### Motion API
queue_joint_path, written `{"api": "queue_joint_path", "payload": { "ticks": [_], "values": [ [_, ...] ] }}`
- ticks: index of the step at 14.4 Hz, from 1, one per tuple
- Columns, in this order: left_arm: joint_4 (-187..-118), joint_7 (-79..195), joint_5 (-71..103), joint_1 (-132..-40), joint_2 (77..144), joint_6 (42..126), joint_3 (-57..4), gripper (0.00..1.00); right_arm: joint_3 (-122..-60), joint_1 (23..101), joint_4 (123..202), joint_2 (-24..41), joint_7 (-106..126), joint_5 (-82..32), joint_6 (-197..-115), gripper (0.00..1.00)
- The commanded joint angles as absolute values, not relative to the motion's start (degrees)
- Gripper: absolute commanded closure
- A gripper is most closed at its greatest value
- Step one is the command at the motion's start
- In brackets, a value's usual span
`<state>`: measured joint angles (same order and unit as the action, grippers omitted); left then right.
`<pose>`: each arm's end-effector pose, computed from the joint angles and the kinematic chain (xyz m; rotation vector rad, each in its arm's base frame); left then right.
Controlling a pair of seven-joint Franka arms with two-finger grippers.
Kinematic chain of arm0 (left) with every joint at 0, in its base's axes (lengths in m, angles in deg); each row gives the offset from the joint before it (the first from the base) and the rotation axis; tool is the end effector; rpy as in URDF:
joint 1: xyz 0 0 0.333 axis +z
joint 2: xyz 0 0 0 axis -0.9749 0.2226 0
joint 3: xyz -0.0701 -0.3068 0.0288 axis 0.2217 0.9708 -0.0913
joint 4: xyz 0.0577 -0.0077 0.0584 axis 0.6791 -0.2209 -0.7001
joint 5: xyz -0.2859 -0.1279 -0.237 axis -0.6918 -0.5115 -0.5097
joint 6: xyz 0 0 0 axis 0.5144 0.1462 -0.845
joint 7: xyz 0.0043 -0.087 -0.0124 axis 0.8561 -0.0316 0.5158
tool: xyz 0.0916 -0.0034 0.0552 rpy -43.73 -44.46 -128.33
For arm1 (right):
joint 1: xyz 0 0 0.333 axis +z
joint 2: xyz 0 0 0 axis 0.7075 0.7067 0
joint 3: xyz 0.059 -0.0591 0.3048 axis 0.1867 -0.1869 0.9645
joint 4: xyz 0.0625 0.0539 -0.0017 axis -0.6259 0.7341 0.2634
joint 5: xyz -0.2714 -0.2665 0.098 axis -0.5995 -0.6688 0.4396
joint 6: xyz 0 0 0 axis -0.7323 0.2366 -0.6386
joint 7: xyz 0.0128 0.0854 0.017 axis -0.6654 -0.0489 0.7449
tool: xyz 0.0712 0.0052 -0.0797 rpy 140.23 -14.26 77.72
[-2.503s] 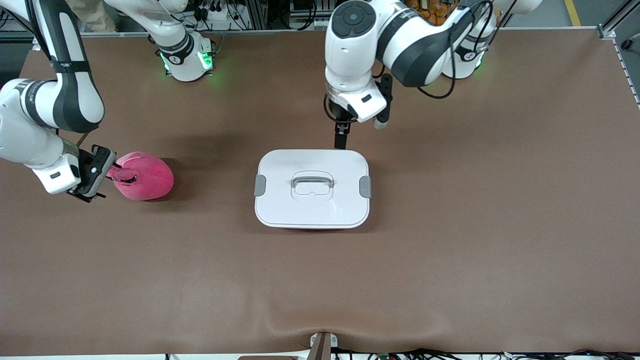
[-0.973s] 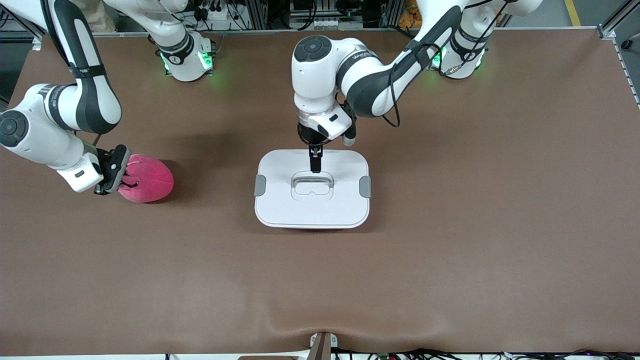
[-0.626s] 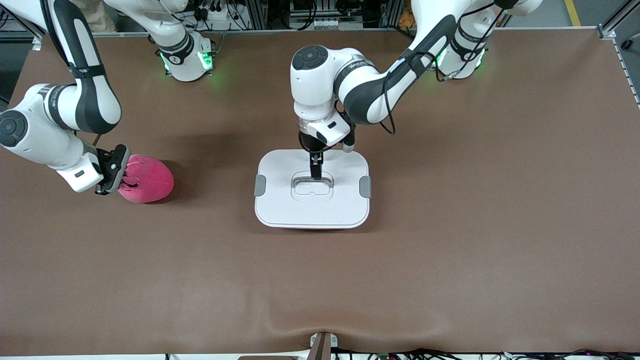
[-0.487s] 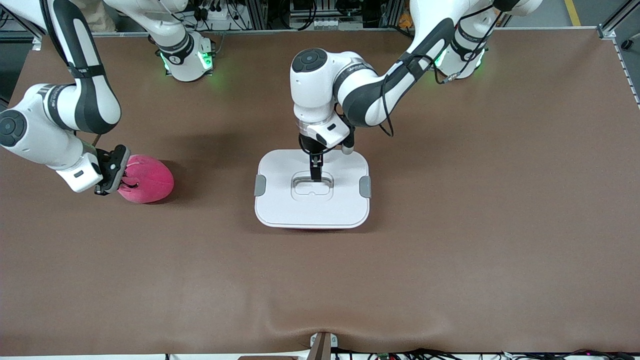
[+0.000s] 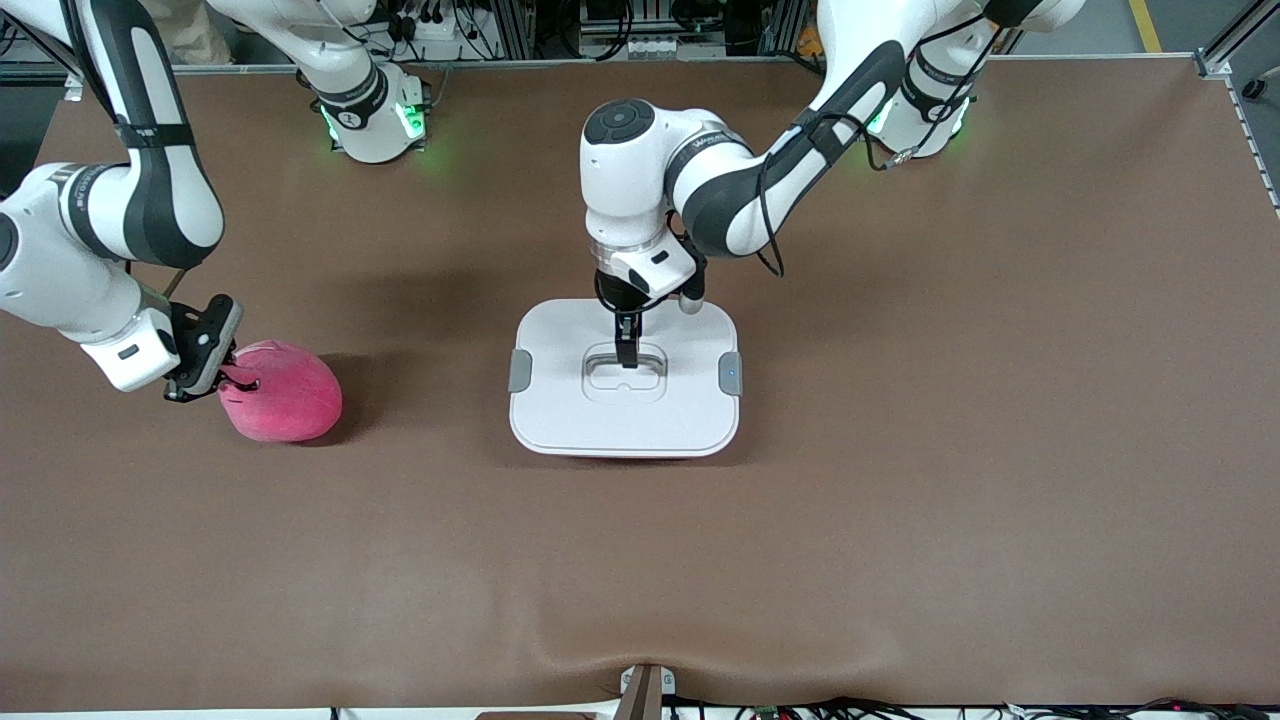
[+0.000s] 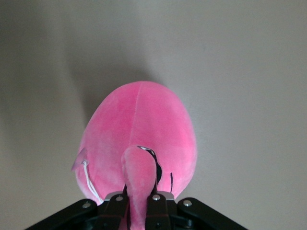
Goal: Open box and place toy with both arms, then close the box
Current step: 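Grasp the pink toy with the right gripper while the left gripper lifts the lid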
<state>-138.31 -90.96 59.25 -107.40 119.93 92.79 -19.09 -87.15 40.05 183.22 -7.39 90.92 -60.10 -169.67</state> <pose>0.4688 -0.5496 0.3548 2.1098 1.9863 0.3161 0.5697 -0.0635 0.3651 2.4323 1.9775 0.0688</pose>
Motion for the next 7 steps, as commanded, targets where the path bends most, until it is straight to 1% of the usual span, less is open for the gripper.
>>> {"api": "queue_joint_path", "payload": {
  "ticks": [1,5,7],
  "values": [
    [-137.0,-93.25,61.43,-108.25,121.15,93.77,-19.53,0.35,-87.49,40.55,181.59,-8.02,91.75,-58.85,-168.41,1.0],
    [-136.91,-93.25,61.52,-108.16,121.24,94.56,-19.62,0.36,-87.49,41.08,180.28,-8.11,91.75,-58.85,-168.41,1.0],
    [-136.91,-93.07,61.6,-108.25,121.24,94.74,-19.97,0.39,-87.49,41.16,179.84,-8.2,91.49,-58.85,-168.41,1.0]
  ]
}}
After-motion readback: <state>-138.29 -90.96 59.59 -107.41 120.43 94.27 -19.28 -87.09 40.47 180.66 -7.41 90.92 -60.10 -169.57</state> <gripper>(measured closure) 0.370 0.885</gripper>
